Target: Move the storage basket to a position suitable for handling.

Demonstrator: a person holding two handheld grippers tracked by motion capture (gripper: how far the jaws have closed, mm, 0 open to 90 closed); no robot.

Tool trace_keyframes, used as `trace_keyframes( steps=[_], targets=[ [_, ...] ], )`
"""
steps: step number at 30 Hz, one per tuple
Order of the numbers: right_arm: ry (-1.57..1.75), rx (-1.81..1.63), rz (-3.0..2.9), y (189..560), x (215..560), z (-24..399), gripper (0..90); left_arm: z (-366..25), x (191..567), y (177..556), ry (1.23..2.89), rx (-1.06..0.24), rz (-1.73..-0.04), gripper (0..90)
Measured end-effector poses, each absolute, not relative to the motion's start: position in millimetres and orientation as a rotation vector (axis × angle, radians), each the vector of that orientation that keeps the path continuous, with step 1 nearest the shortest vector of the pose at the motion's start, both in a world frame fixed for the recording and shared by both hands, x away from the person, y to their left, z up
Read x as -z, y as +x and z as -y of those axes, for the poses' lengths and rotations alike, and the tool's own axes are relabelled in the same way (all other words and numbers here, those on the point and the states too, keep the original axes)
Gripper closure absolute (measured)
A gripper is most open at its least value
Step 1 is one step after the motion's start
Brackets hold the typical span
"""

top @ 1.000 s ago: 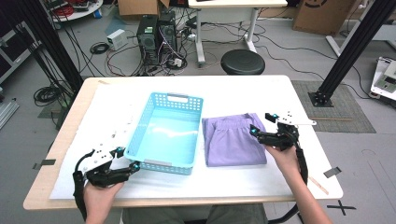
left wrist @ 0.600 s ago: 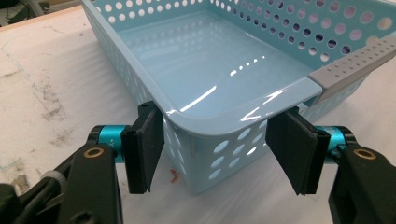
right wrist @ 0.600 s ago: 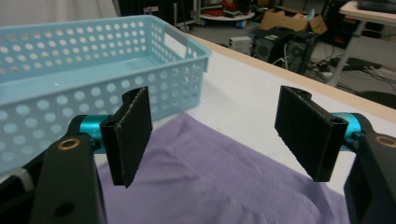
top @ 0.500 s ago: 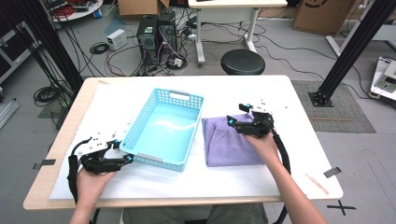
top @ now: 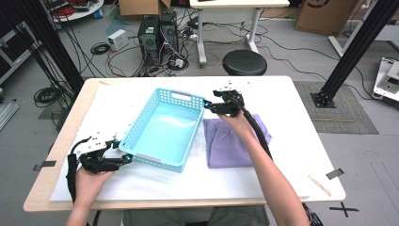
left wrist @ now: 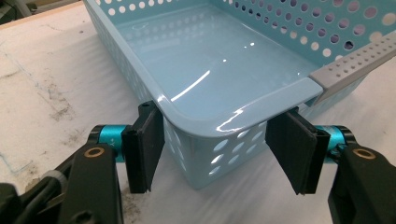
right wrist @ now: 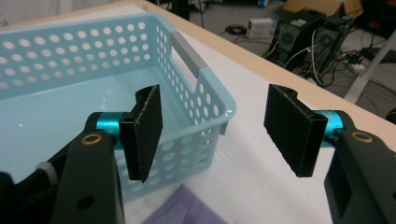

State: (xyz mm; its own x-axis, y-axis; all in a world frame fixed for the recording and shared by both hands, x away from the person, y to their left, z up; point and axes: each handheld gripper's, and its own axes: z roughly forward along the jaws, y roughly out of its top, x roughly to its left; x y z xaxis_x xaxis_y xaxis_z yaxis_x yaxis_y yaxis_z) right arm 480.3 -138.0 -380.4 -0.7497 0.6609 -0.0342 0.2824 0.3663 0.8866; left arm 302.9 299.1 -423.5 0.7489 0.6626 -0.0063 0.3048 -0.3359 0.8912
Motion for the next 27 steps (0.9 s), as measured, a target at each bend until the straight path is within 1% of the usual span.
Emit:
trace_keyframes(
  steps=[2, 3, 4, 5, 6, 9, 10, 11, 13, 15, 20, 24, 25, 27],
  targets=[
    [0.837, -1.293, -2.29, 497, 384, 125, 43.7, -299, 424, 303, 1.934, -0.443, -0.738, 37.8],
    [0.837, -1.293, -2.29, 497, 384, 125, 43.7, -299, 424, 303, 1.933, -0.444, -0.738, 37.8],
    [0.862, -1.268, -2.316, 506, 385, 121, 47.0, -299, 424, 303, 1.934, -0.443, -0.737, 37.8],
    [0.87, -1.266, -2.333, 511, 385, 120, 48.1, -299, 424, 303, 1.933, -0.443, -0.734, 37.8],
    [0.87, -1.266, -2.333, 511, 385, 120, 48.1, -299, 424, 303, 1.933, -0.443, -0.734, 37.8],
    [0.9, -1.24, -2.372, 523, 387, 115, 52.8, -300, 424, 304, 1.934, -0.443, -0.731, 37.8],
    [0.908, -1.224, -2.411, 527, 389, 113, 55.5, -300, 424, 304, 1.933, -0.443, -0.731, 37.8],
    [0.899, -1.205, -2.472, 531, 393, 109, 65.9, -299, 424, 304, 1.93, -0.443, -0.733, 37.8],
    [0.888, -1.206, -2.475, 531, 394, 108, 66.6, -299, 423, 304, 1.926, -0.447, -0.727, 37.8],
    [0.936, -1.211, -2.45, 532, 394, 110, 73.3, -297, 421, 306, 1.927, -0.449, -0.723, 37.7],
    [0.981, -1.186, -2.433, 531, 391, 118, 74.1, -292, 418, 320, 1.949, -0.467, -0.729, 37.7],
    [1.039, -1.223, -2.39, 530, 384, 133, 75.5, -292, 418, 337, 1.97, -0.484, -0.734, 40.3],
    [1.056, -1.222, -2.377, 529, 382, 136, 75.7, -291, 418, 342, 1.975, -0.483, -0.741, 43.3],
    [1.085, -1.22, -2.343, 527, 379, 142, 75.8, -288, 420, 355, 1.965, -0.486, -0.738, 43.7]
  ],
)
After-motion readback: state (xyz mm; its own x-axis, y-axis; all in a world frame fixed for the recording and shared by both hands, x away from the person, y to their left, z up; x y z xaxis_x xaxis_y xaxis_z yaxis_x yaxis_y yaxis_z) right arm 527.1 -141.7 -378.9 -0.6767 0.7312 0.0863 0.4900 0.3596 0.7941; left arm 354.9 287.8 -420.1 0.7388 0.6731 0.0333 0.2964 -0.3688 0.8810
